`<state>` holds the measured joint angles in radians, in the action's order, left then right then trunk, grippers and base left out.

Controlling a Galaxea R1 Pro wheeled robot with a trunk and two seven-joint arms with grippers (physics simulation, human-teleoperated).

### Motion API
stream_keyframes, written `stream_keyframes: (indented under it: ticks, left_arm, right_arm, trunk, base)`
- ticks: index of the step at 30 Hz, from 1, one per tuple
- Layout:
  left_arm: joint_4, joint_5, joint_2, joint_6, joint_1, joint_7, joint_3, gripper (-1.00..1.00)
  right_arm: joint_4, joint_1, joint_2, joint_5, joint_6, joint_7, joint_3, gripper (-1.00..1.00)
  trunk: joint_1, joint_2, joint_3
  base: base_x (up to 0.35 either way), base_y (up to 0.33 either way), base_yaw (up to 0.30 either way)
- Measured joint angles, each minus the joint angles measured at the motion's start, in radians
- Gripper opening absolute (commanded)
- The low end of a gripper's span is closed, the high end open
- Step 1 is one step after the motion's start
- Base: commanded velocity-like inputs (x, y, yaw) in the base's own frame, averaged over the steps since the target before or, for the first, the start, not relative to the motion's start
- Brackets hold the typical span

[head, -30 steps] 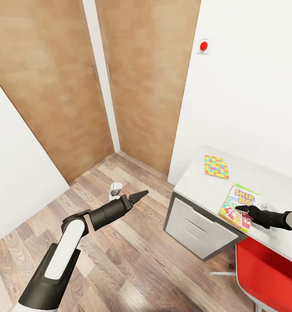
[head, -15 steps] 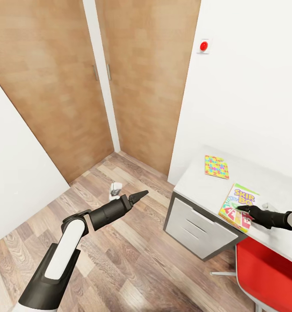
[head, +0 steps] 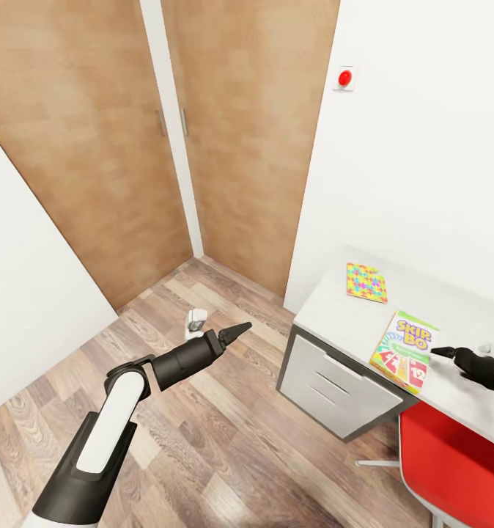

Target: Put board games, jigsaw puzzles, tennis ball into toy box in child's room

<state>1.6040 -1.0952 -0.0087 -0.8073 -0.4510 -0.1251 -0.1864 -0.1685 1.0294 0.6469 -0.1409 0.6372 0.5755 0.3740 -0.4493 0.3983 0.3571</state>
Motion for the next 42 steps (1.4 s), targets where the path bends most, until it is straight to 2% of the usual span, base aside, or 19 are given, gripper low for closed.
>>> stream_keyframes:
  ticks: [8, 17, 28, 42]
  left_arm:
    - [-0.002, 0.000, -0.005, 0.000, 0.000, 0.000, 0.000, 1.00]
    - [-0.004, 0.000, -0.009, 0.000, -0.001, 0.001, 0.000, 1.00]
    - [-0.005, 0.002, -0.010, 0.001, -0.001, 0.001, 0.000, 1.00]
    - [-0.006, 0.003, -0.011, 0.001, -0.001, 0.001, 0.000, 1.00]
  right_arm:
    - [-0.020, 0.002, 0.043, -0.002, 0.016, 0.002, 0.000, 1.00]
    - [-0.053, 0.000, 0.058, -0.002, 0.023, 0.002, -0.001, 1.00]
    - [-0.079, 0.004, 0.052, 0.002, 0.024, -0.009, -0.006, 1.00]
    - [-0.092, 0.042, 0.030, 0.002, 0.026, -0.156, -0.010, 1.00]
  trunk:
    - [0.000, 0.000, 0.000]
    - [0.000, 0.000, 0.000]
    - [0.000, 0.000, 0.000]
    - [0.000, 0.000, 0.000]
  base:
    - [0.155, 0.000, 0.000]
    - [0.280, 0.000, 0.000]
    - [0.276, 0.000, 0.000]
    - [0.068, 0.000, 0.000]
